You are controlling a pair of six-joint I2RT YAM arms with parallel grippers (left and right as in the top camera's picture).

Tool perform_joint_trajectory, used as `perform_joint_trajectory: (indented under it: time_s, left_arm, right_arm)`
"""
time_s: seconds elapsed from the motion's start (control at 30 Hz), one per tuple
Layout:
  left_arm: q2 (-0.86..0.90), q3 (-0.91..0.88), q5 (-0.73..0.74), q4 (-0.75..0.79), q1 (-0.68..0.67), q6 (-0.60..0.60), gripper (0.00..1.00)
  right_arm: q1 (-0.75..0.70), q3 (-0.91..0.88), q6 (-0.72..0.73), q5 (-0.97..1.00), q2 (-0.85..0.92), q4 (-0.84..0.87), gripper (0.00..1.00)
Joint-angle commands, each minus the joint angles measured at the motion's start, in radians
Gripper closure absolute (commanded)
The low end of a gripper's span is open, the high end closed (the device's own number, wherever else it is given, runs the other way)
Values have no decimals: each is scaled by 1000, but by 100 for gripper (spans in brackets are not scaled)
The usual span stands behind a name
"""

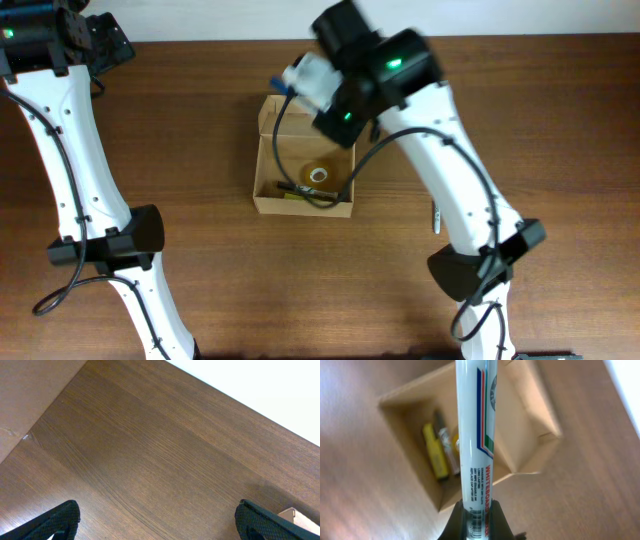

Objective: Pack container
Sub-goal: 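Lower the blue marker into the box with the right gripper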

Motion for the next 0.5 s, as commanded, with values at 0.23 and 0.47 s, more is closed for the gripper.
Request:
perform_joint_trajectory:
  time_s: [0.23, 0.47]
  left_arm:
    - [-30, 9, -8, -1, 4, 12, 0]
    - [-30, 9, -8, -1, 4, 12, 0]
  right_arm:
    - [35, -554, -139, 32, 24, 284, 96]
    - [28, -725, -99, 31, 32, 431, 96]
